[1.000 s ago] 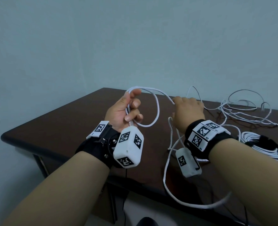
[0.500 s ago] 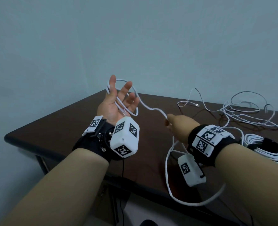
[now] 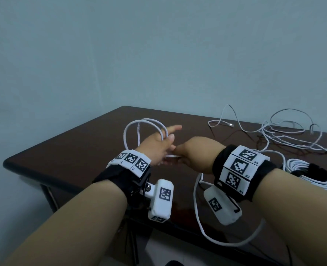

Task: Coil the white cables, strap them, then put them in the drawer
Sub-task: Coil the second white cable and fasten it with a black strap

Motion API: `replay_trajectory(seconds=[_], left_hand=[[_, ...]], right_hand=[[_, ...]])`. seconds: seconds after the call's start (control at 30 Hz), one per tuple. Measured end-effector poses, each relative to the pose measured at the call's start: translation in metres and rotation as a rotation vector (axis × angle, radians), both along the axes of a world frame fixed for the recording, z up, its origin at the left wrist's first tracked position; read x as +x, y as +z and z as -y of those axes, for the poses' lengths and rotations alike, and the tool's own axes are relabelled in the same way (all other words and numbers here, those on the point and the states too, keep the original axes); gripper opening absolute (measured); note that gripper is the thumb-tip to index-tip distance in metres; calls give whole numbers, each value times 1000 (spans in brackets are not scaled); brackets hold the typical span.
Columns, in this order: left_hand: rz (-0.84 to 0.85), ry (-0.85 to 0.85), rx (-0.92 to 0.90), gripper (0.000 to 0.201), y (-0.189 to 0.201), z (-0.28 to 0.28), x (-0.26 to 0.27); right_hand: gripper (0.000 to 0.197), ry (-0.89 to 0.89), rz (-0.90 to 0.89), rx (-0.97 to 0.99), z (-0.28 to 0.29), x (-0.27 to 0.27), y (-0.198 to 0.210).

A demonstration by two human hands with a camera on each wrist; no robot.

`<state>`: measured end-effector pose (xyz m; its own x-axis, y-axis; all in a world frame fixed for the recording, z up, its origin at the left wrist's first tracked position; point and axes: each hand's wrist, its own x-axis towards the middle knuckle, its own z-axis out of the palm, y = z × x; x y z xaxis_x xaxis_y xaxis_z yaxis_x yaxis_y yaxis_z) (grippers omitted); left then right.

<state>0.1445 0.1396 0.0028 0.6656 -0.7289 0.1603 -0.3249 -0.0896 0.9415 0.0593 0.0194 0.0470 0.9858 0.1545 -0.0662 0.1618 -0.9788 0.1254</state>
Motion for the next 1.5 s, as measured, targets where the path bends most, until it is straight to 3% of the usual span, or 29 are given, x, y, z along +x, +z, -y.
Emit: replay_trajectory(seconds=[0.1,0.2,0.3,0.4,0.53,0.7,0.83,0.97,1.07,1.17,1.33,1.5], left_hand=[[11,12,156,25,0,-1,-3],[-152,-57,123,33,-3,-4,-5],[-137,-87,125,24,-4,-12,1],[-179,-17,90,33,-7,-16,7],[-265,65,-38,41,-7,-6,4],[-204,296,-114,33,-11,-3,14],[-503,430,-307,36,-14,-15,23],[-679,177,-367,31,-14,-22,14],[-676,-111,-394,20,-9,-21,-1],[-735,-400,-470,19,-6,-16,-5],[-772,-771,-607,27,5,-10,-5],[-762,-843,-755,35,19,-8,-3]], right_hand=[[19,-13,165,63,7,-2,1],[14,-49,260,99,13,0,-1],[17,-152,318,182,29,-1,1],[22,-239,368,297,43,-5,2],[20,-288,438,298,47,-3,4],[14,-343,228,279,60,-6,12],[17,-357,363,518,75,-10,13],[27,-393,685,840,75,-5,5],[37,-440,769,774,66,2,1],[41,-470,675,592,61,8,-2],[29,-476,408,342,54,11,-16],[24,-384,178,181,39,11,-28]])
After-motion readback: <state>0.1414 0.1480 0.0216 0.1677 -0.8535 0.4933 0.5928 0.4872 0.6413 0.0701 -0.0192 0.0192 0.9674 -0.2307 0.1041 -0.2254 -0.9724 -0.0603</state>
